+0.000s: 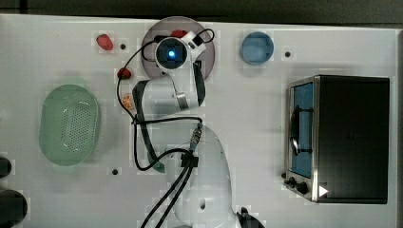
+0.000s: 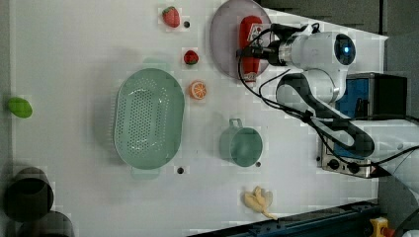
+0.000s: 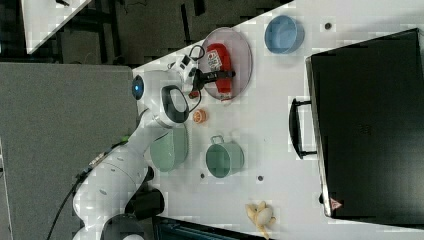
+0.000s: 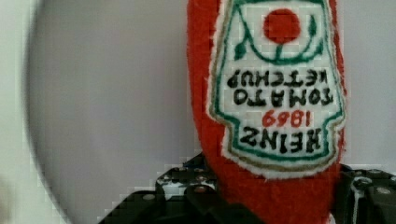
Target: Pick ketchup from plate and place it on table.
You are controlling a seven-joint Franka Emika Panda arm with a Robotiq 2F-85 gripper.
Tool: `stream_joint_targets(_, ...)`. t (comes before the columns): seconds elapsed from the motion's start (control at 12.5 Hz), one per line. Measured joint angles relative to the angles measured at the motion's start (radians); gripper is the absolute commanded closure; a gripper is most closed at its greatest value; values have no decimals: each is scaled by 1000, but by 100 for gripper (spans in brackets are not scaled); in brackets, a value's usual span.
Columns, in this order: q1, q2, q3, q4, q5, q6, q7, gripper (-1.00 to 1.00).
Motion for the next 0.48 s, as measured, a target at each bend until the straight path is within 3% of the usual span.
stream_joint_targets(0.48, -11, -19, 4, -2, 23, -9, 0, -24)
